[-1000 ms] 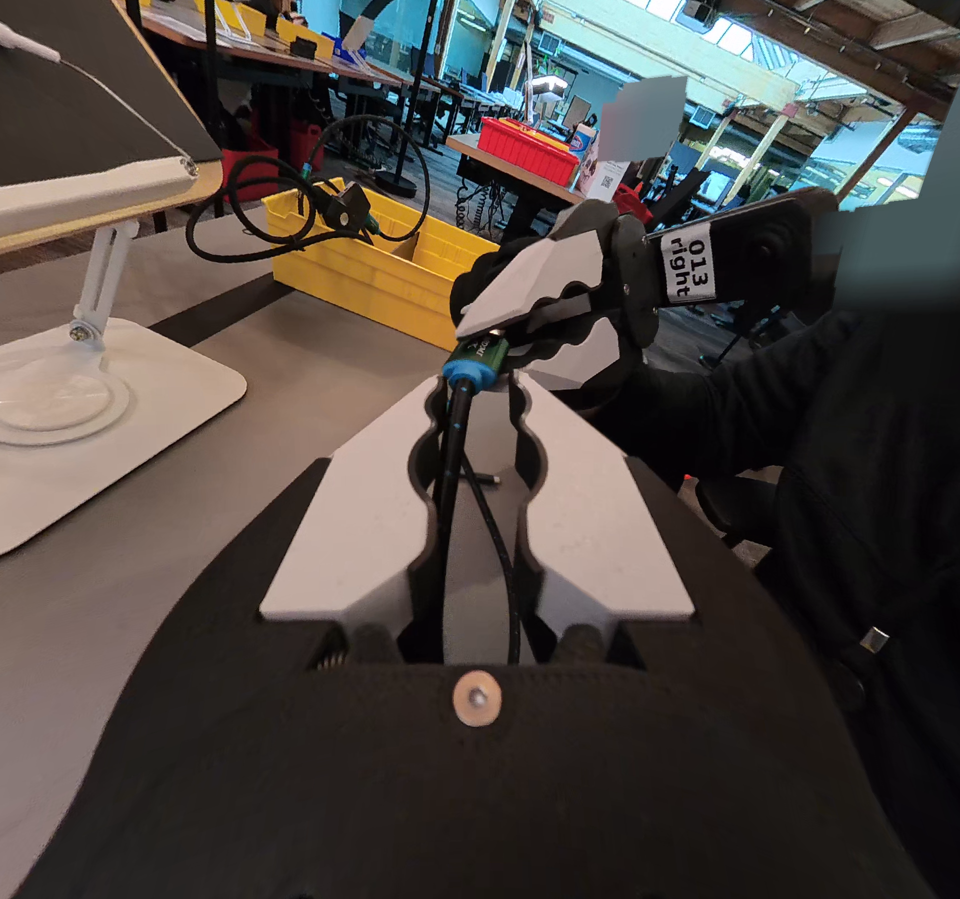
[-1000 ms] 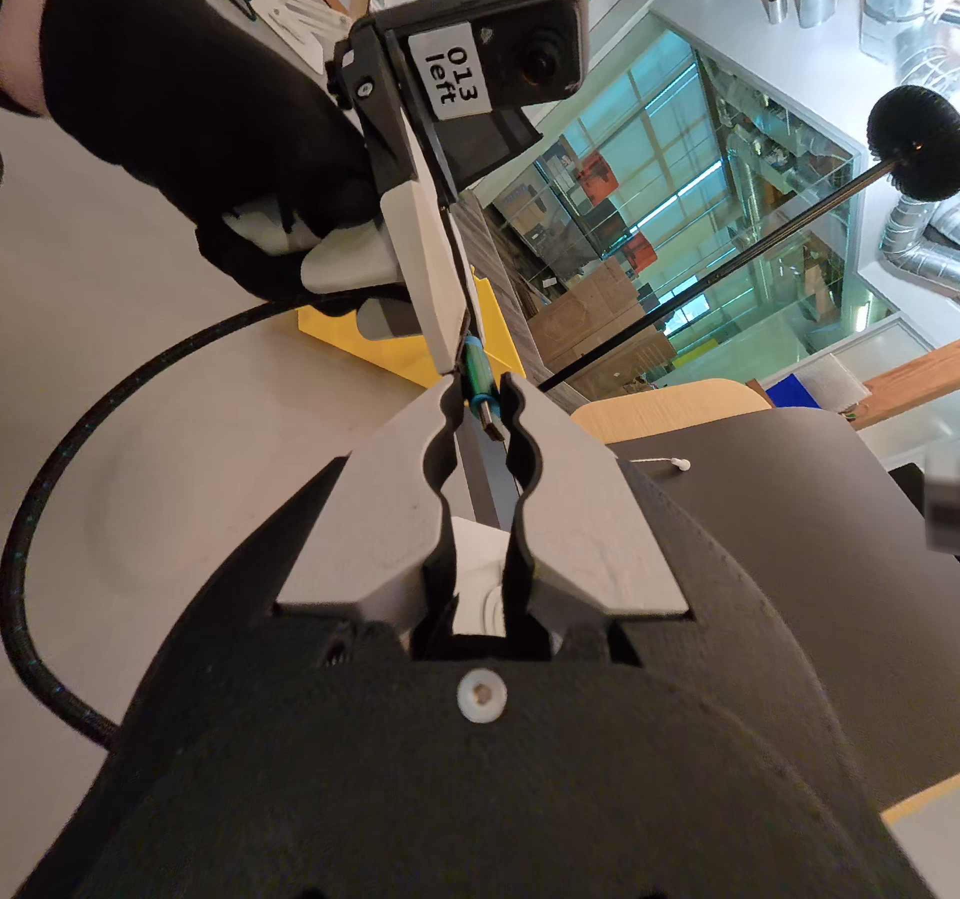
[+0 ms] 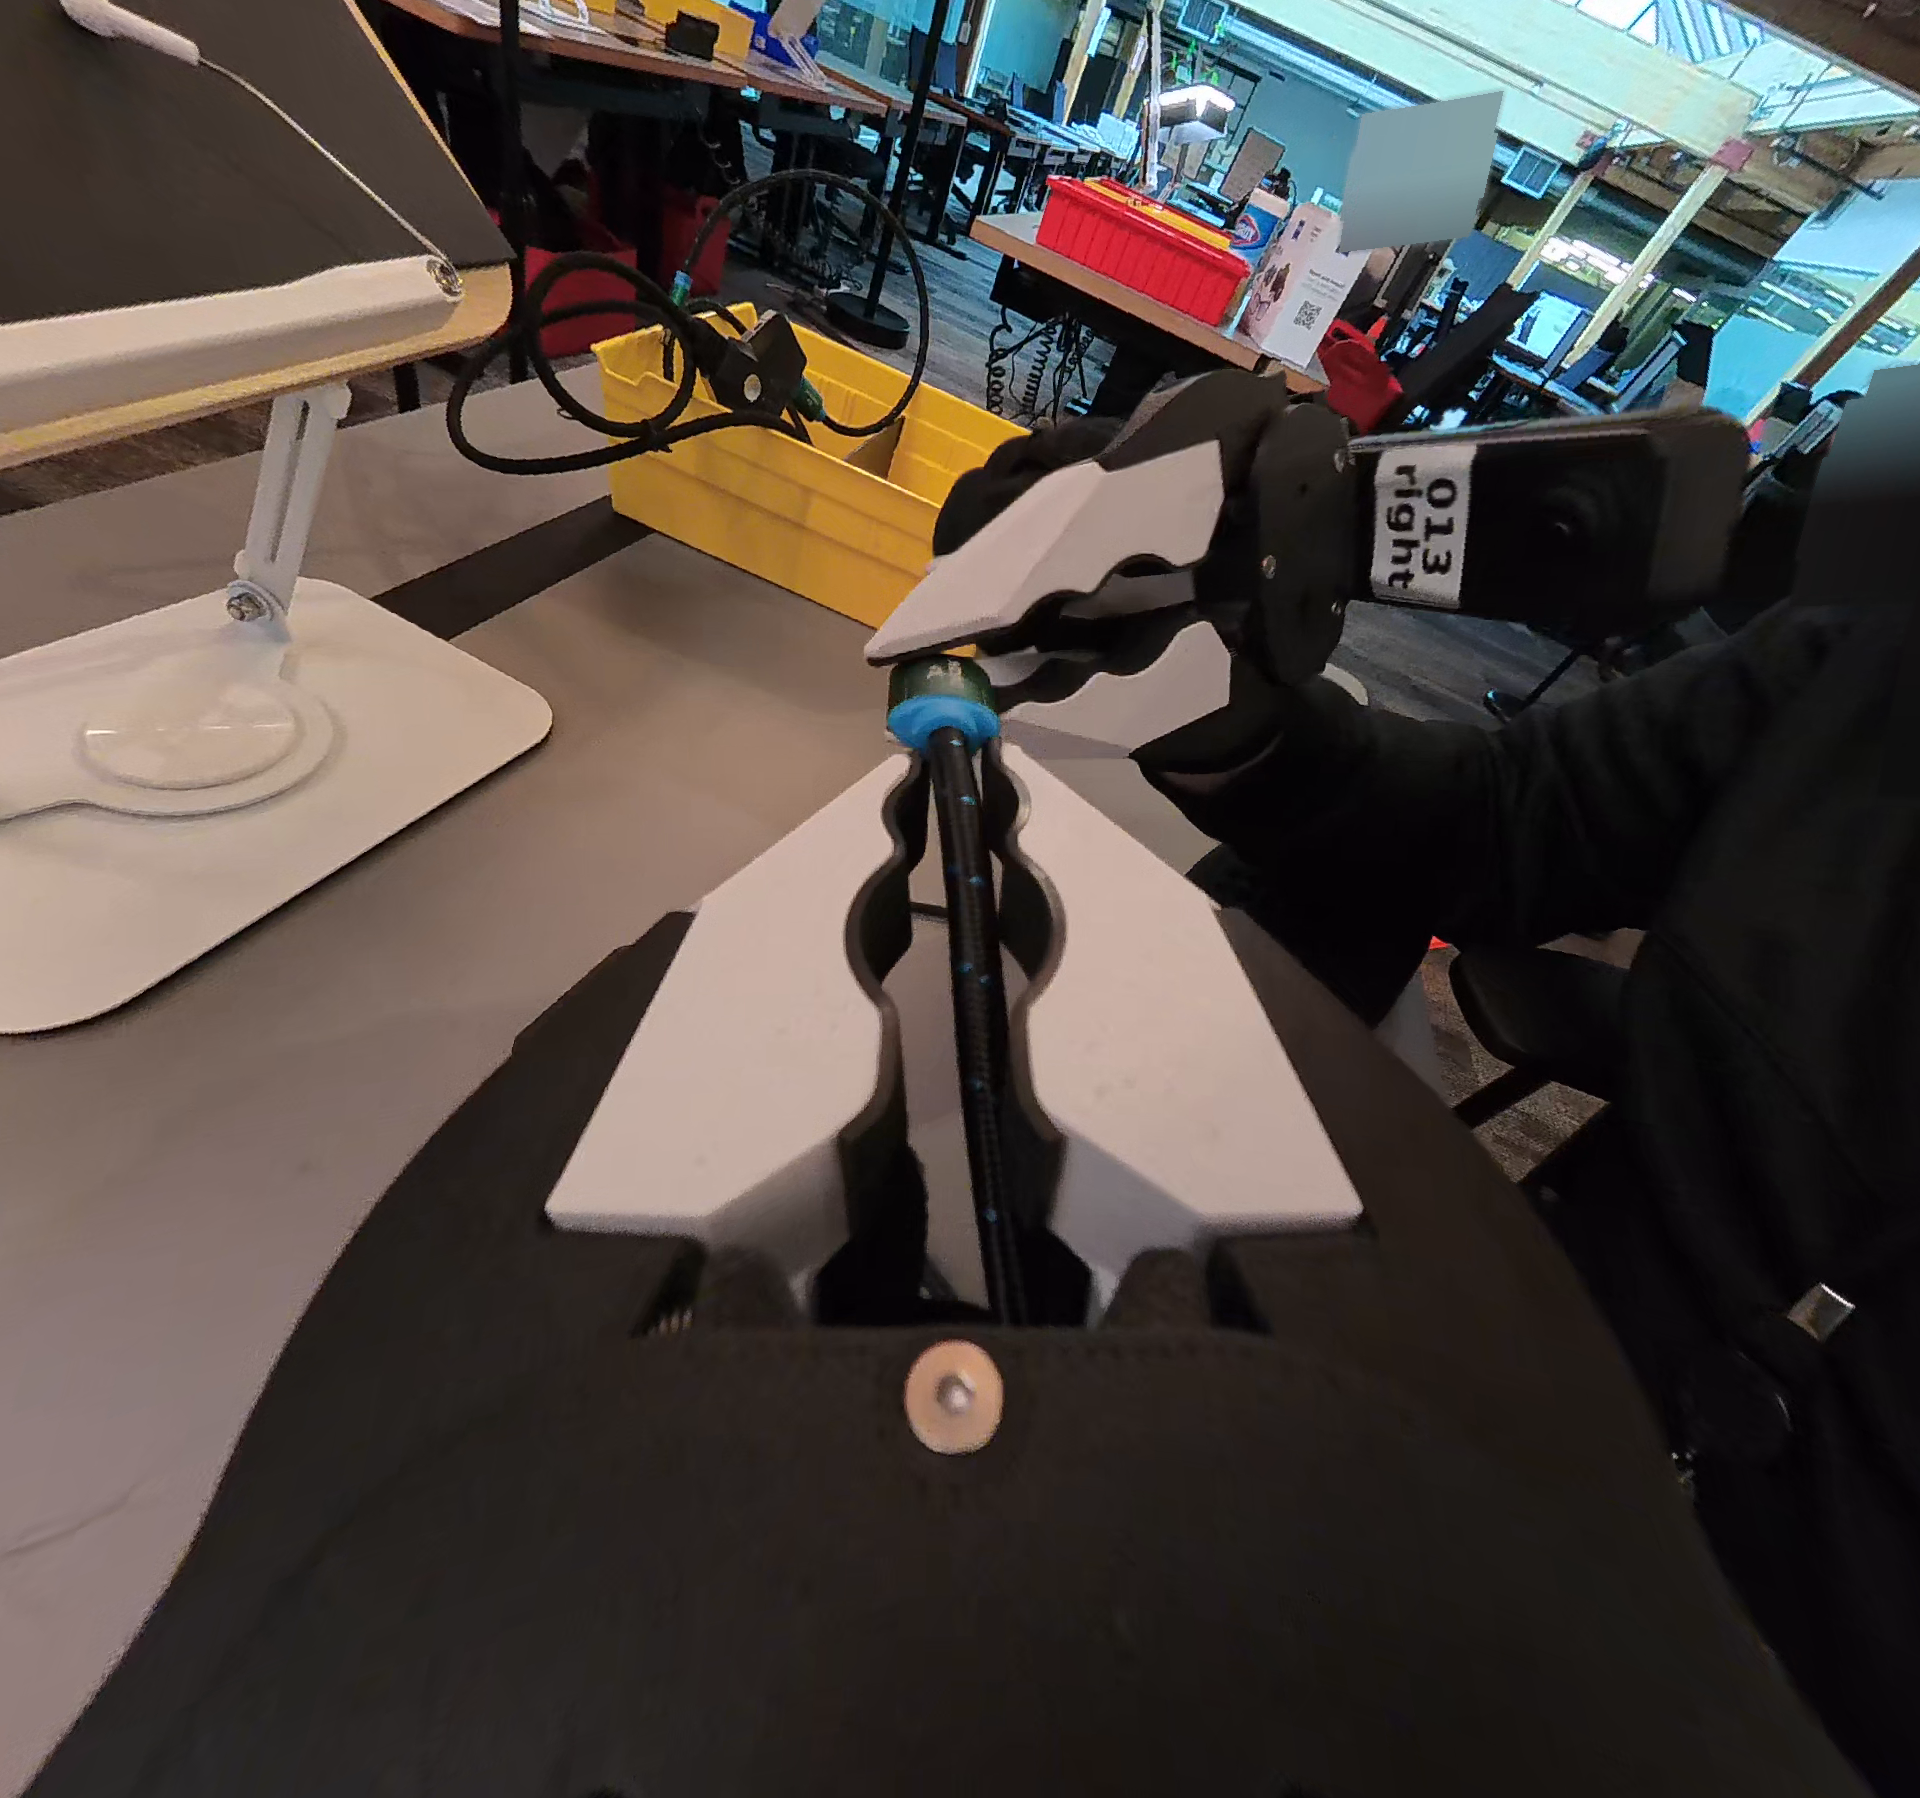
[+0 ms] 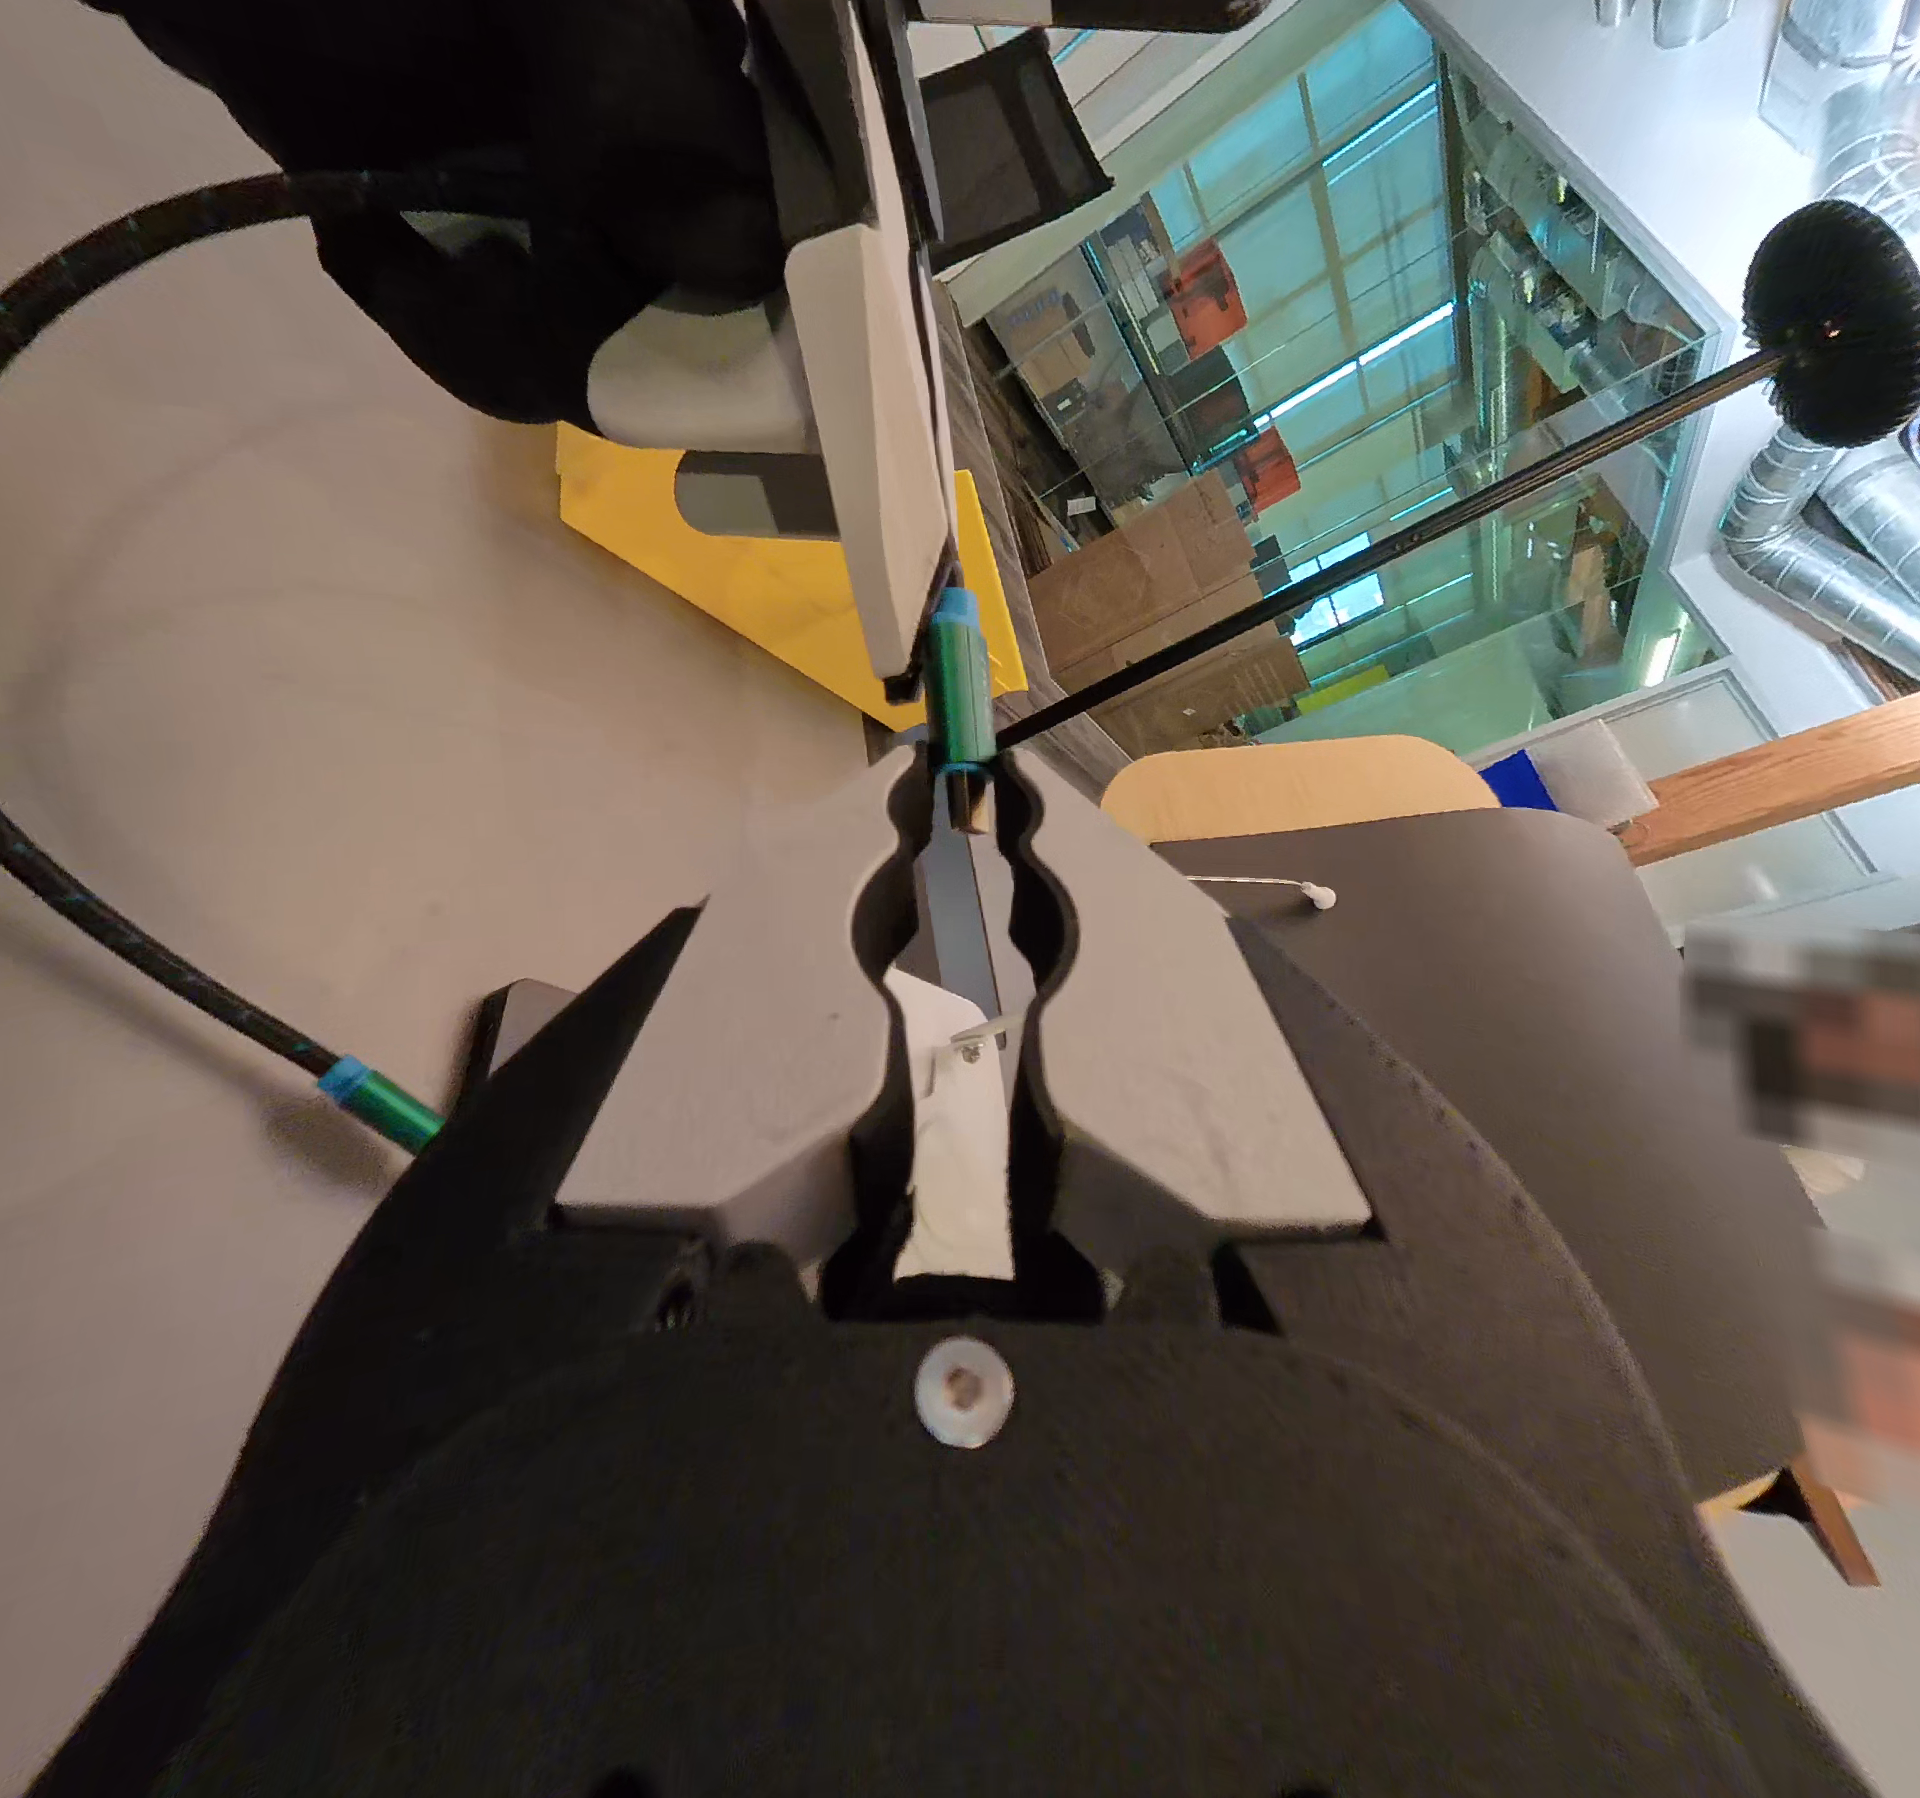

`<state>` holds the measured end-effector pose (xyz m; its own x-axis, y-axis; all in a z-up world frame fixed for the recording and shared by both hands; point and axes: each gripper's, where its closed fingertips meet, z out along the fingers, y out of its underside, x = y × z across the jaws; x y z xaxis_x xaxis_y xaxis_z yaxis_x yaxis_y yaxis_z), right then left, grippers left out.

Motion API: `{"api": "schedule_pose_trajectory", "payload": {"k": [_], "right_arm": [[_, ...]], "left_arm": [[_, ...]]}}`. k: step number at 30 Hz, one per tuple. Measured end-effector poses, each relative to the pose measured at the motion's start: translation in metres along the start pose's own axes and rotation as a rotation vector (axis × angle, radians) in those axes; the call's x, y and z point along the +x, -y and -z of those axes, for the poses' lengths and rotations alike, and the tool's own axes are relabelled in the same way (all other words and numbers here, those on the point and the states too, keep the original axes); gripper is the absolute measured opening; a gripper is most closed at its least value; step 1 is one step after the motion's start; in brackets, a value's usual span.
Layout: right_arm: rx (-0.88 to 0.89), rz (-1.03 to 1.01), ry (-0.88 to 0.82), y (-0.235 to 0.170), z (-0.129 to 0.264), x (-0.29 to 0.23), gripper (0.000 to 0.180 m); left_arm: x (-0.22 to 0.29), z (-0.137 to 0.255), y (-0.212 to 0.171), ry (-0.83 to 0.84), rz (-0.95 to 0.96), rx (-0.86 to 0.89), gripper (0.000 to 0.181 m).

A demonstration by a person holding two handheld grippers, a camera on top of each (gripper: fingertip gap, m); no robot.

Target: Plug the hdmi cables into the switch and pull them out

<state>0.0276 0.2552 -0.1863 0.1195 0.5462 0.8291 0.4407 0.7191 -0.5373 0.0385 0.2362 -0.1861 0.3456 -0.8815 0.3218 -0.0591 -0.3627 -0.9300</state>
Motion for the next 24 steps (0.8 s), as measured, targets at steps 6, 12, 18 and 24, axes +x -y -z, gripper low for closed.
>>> {"api": "schedule_pose_trajectory", "payload": {"k": [6, 12, 18, 24], "right_arm": [[0.015, -0.034, -0.004, 0.003, 0.002, 0.002, 0.009], [0.037, -0.081, -0.009, 0.007, -0.002, -0.001, 0.009], [0.03, -0.073, -0.023, 0.005, -0.002, 0.0, 0.009], [0.042, -0.094, -0.014, 0.006, -0.003, 0.0, 0.009]], "left_arm": [[0.0, 0.001, 0.006, 0.002, 0.016, 0.058, 0.016], [-0.002, -0.002, 0.01, -0.008, 0.06, 0.122, 0.029], [-0.001, -0.002, 0.01, -0.039, 0.095, 0.152, 0.02], [-0.002, -0.001, 0.01, -0.016, 0.084, 0.152, 0.019]]}}
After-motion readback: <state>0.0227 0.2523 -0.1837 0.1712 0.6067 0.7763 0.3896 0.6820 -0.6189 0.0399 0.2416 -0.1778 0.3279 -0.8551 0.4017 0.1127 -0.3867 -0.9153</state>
